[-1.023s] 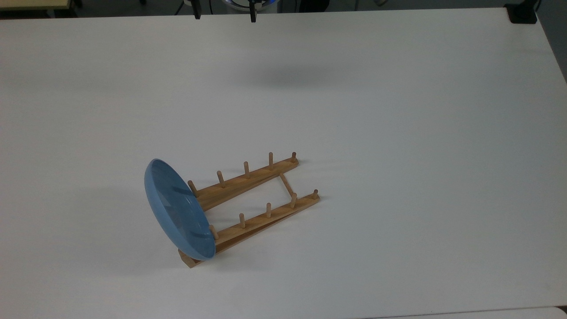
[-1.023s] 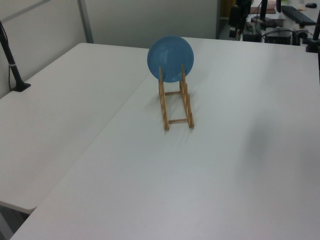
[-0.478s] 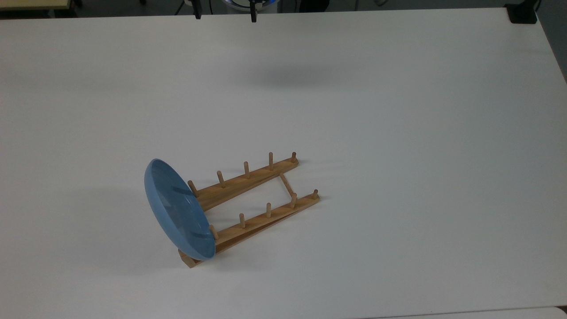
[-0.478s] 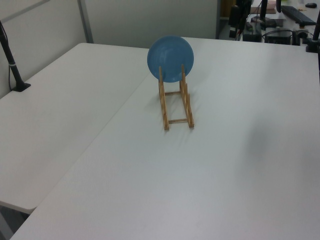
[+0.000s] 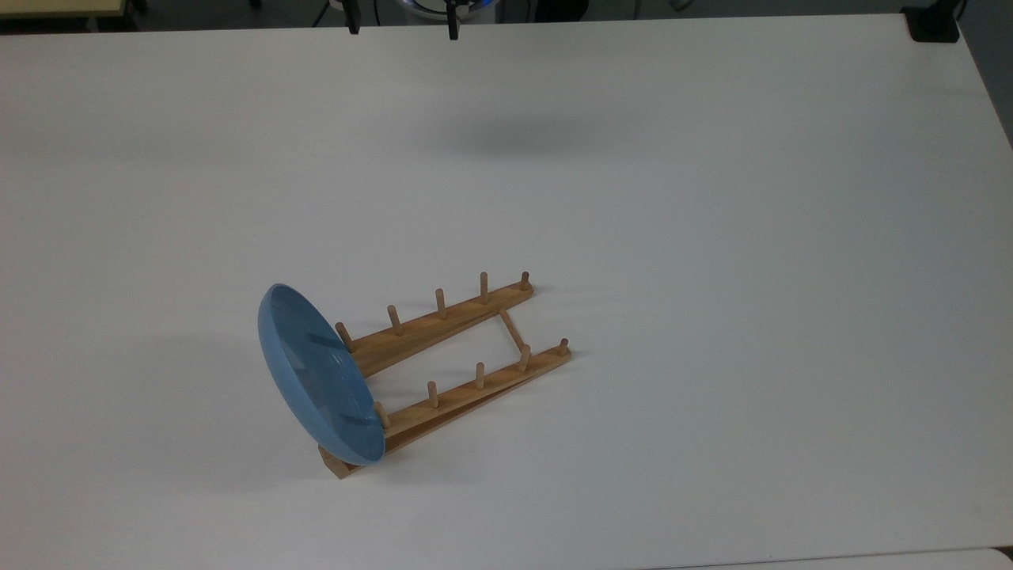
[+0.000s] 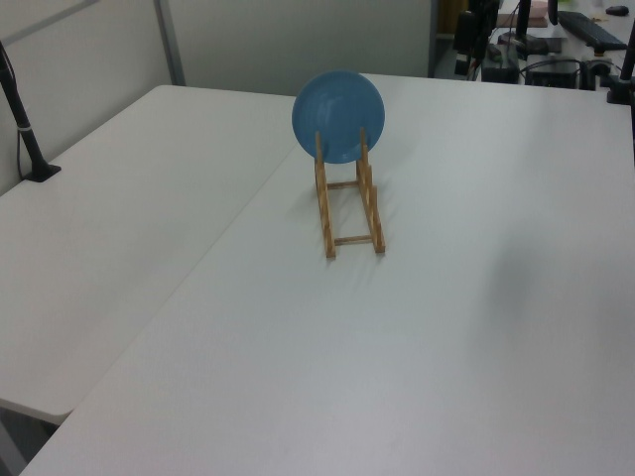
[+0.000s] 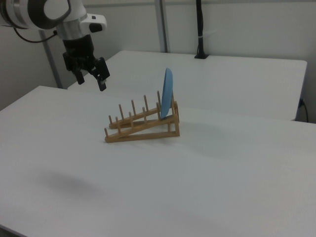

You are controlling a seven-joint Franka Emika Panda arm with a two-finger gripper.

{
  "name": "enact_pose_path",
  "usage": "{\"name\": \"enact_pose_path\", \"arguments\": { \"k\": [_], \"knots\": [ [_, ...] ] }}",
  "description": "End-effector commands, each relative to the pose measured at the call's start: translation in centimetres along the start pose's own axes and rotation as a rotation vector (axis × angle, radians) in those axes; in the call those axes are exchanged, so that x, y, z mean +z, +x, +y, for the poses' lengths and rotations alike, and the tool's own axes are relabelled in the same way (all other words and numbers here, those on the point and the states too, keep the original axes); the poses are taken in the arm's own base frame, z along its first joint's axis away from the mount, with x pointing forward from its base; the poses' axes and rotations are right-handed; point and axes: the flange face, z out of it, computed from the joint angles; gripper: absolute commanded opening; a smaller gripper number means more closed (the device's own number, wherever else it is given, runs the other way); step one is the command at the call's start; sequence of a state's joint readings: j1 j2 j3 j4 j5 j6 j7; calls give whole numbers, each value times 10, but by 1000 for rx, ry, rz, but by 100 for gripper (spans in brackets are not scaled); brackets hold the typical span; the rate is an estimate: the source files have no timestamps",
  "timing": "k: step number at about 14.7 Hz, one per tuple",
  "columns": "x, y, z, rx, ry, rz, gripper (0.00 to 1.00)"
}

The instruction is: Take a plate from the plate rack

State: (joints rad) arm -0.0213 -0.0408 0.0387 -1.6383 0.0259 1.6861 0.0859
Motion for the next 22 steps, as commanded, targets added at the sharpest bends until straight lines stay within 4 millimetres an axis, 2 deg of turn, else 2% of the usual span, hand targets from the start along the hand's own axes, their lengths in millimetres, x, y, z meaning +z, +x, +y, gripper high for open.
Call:
{"name": "enact_pose_path", "arguments": {
  "k": [1, 7, 10, 13, 15, 19, 22],
  "knots": [
    [0, -10, -2, -7, 21, -17, 100],
    [6, -6, 5, -189, -11, -24, 100],
    [12, 5, 17, -212, -45, -12, 100],
    [26, 32, 24, -303, -104, 74, 100],
    [33, 52, 44, -266, -100, 163, 100],
    [47, 91, 45, -234, -106, 366, 100],
    [64, 111, 58, -147, -49, 478, 100]
  ]
}}
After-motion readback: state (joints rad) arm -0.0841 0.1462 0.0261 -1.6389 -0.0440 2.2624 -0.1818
